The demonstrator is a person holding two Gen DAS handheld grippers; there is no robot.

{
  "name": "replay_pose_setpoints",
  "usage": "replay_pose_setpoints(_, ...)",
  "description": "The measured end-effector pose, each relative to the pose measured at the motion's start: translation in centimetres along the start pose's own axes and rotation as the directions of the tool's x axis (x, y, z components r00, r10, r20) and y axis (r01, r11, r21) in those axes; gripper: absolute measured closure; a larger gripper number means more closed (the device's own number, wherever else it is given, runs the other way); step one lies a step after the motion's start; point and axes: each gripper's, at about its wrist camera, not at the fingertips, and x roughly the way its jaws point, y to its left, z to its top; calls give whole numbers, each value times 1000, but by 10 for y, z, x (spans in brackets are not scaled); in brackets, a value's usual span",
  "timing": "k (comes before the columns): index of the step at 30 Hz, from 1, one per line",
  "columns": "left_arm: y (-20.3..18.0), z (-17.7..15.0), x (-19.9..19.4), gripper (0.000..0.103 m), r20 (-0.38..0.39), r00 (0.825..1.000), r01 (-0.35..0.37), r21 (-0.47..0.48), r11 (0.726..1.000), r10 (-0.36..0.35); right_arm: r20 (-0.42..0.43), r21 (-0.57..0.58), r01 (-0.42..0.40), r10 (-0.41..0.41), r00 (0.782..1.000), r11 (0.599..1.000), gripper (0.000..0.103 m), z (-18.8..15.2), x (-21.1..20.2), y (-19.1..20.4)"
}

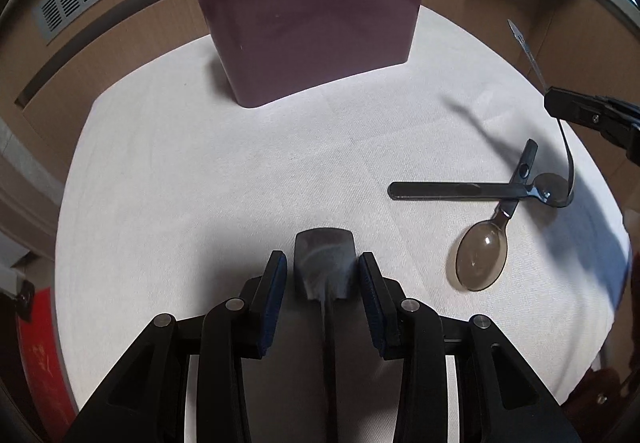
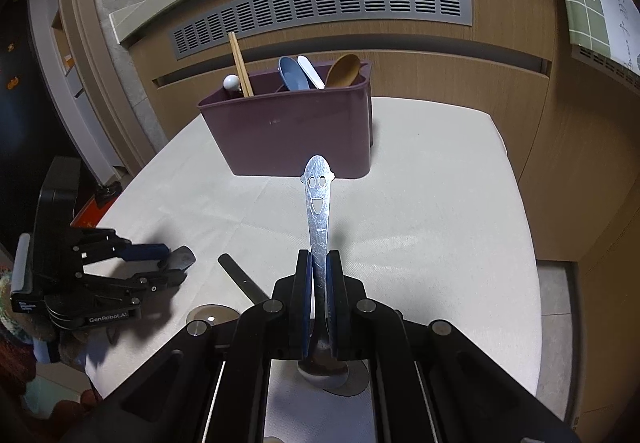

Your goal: Organize utensils

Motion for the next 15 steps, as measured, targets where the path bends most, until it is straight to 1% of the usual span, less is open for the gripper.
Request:
replay_pose_setpoints(1,1,0,0,70,-3,1000,4,-6,1000,-4,2,5,-2,2,1000,1000,97,0,0,0)
replay_pose_setpoints(4,2,1,-6,70,17,1000,-3,-26,1000,3,23,19,-6,6,1000,1000,97,2,-4,-2)
replay_pose_setpoints(5,3,2,-9,70,35,999,8,-43,999,-6,30,19,-4,4,1000,1000,97,2,-6,-2)
replay_pose_setpoints(8,13,1,-28,70,115,991,82,-129,988,-67,37,18,7,-7,999,1000,97,2,-8,-2)
replay_pose_setpoints(10,22,0,-46,70,202,974,145,-192,971,-106,37,20,11,-11,999,1000,97,2,-8,-2)
replay_pose_setpoints(11,25,-2,-55,70,245,962,176,-221,959,-120,38,25,13,-14,999,1000,97,2,-8,-2)
replay_pose_setpoints(12,30,-5,-65,70,292,947,212,-252,944,-135,41,28,14,-15,999,1000,97,2,-8,-2)
replay_pose_setpoints(14,35,-7,-76,70,351,924,256,-285,924,-148,49,35,15,-16,999,999,97,3,-9,-2)
replay_pose_setpoints(15,35,-9,-81,70,371,918,261,-293,920,-142,53,38,16,-18,998,999,97,3,-9,-2)
